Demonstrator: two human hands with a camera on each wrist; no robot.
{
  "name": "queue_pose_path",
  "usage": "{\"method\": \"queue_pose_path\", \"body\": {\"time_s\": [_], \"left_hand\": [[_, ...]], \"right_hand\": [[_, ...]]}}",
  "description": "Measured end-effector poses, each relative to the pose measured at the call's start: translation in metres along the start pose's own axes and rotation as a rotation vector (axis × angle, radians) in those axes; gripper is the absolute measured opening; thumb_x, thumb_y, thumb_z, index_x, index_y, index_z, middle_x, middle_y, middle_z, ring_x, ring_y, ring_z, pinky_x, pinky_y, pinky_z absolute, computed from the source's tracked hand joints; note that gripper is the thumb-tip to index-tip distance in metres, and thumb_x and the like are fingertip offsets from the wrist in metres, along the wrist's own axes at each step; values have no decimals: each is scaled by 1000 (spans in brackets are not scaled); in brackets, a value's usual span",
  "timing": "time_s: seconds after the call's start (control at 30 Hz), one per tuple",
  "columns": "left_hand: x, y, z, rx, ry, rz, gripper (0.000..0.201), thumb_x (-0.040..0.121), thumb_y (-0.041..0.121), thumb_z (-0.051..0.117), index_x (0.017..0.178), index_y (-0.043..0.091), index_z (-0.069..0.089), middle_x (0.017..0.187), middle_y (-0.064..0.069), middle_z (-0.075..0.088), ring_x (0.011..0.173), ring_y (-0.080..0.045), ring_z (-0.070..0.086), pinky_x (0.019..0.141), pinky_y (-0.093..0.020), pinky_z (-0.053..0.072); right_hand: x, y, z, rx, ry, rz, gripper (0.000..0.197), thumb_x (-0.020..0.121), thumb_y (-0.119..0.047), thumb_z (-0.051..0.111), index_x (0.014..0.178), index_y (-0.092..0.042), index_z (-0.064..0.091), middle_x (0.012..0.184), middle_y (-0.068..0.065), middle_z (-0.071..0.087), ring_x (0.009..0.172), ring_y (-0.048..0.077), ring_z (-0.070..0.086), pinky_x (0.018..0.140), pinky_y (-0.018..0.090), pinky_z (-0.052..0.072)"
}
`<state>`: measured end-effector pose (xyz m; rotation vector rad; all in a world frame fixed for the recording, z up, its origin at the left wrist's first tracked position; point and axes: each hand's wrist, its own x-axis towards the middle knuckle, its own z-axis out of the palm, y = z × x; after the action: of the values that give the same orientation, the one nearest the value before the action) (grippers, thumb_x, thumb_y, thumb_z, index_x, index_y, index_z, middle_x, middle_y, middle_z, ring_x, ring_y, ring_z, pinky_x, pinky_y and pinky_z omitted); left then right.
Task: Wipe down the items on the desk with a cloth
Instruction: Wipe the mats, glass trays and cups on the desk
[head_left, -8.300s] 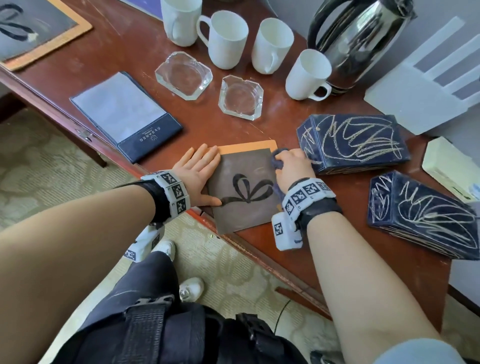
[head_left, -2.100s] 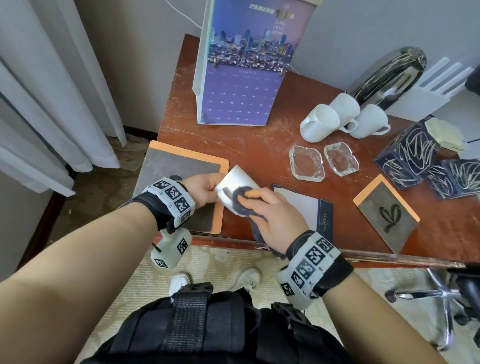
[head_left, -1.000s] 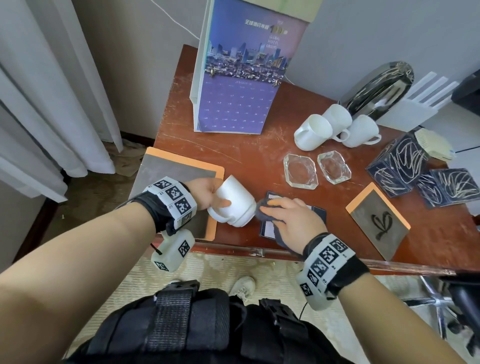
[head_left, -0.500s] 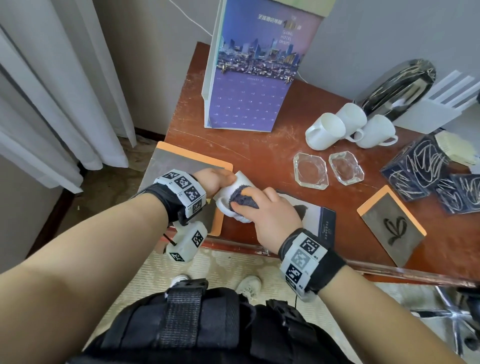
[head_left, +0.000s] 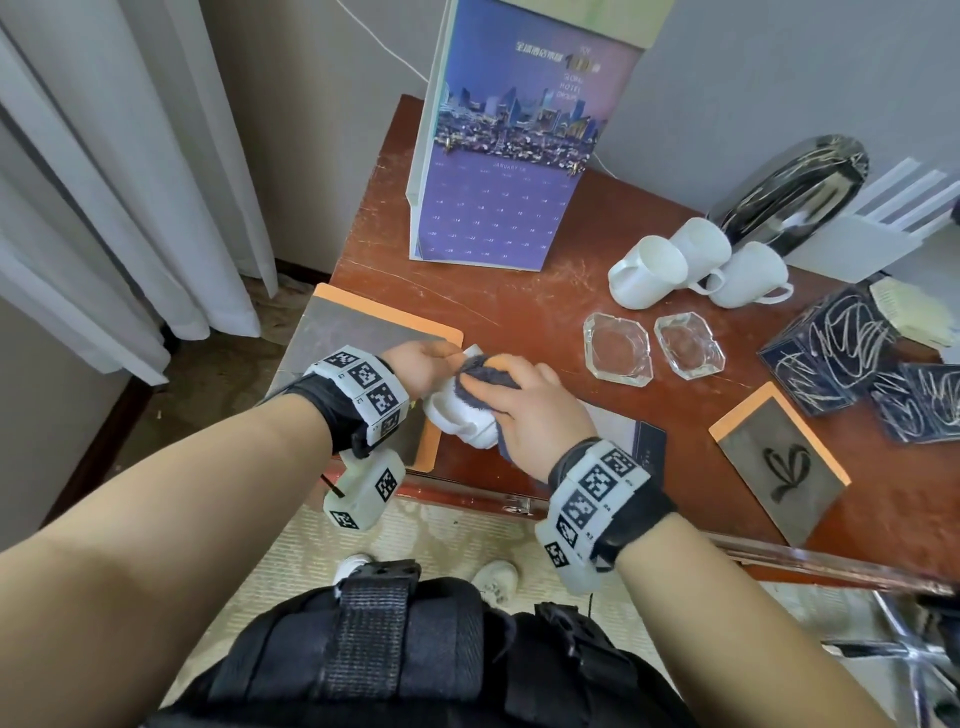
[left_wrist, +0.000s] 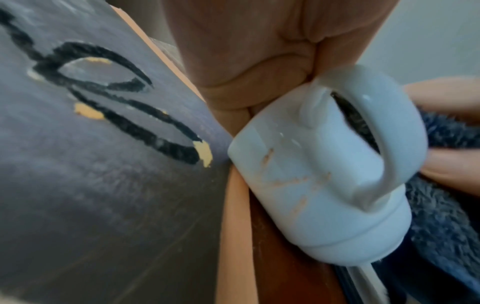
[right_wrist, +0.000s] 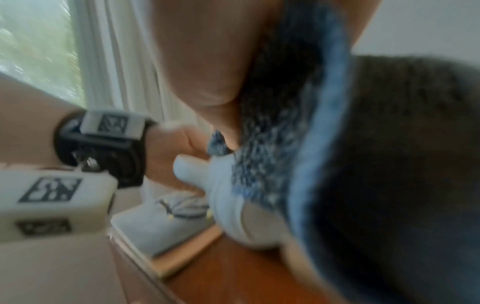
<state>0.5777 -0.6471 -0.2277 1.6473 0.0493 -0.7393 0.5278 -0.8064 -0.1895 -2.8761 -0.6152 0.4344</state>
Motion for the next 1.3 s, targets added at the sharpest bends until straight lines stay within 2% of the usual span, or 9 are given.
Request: {"method": "queue_pose_path", "body": {"time_s": [0.23,0.33,0.53,0.77,0.87,0.93,1.03,1.1,1.3], "left_hand": [[7,-15,-3,-14,54,-31,18,96,19,48,88,12,62,81,-7,57,81,-26,53,82,-38,42],[10,-12,-1,-3,51,-78,38,95,26,51,117,-5,56,88,-8,54,82,-26,50,75,-33,41],[10,7,1,200,-242,-129,28,79,34,65,66,11,53,49,8,59,53,-12,56,49,-16,42],[11,0,-4,-33,-473,106,61,53,52,81,91,12,55,73,12,67,68,-3,62,63,-13,47],[14,-16,-1,-111,-461,134,39,70,22,79,92,7,51,89,-16,47,78,-20,44,64,-28,39],[16,-25,2,-126,-366,139,32,74,3,73,99,7,53,81,-15,61,78,-21,59,72,-32,48],[15,-27,5,-66,-293,176,55,59,18,75,108,3,56,97,-6,67,97,-19,62,93,-37,48],[17,-27,5,34,-231,209,33,71,10,72,101,7,59,98,-10,62,99,-23,56,99,-43,42],[24,-32,7,-154,-284,266,35,74,-1,67,108,9,64,92,-1,71,92,-14,65,90,-32,51]], "right_hand": [[-35,55,16,171,-156,240,47,98,-11,36,139,-34,40,142,-3,42,129,21,38,104,23,31],[-39,57,11,199,-62,302,50,98,-11,37,142,-33,35,145,-5,38,129,19,37,105,25,31],[-34,49,3,226,26,269,48,98,-11,39,142,-29,37,144,-2,38,129,21,36,105,28,30],[-43,54,-13,296,166,312,47,98,-11,39,142,-26,37,144,-3,38,131,19,34,102,25,29],[-39,45,-20,240,237,249,48,98,-11,41,143,-26,35,144,-4,36,130,17,33,99,19,26],[-31,32,-21,164,255,186,51,97,-11,41,144,-26,32,145,-5,34,130,18,30,102,24,27],[-13,1,-16,-13,276,4,55,88,-8,54,140,-20,42,140,3,44,113,32,44,89,40,44],[-5,-9,-2,-148,315,-106,61,71,-4,71,128,-17,56,127,8,56,92,34,55,70,39,51],[-27,23,20,-238,286,-52,71,59,3,74,124,-20,58,127,4,57,82,29,54,62,33,49]]}}
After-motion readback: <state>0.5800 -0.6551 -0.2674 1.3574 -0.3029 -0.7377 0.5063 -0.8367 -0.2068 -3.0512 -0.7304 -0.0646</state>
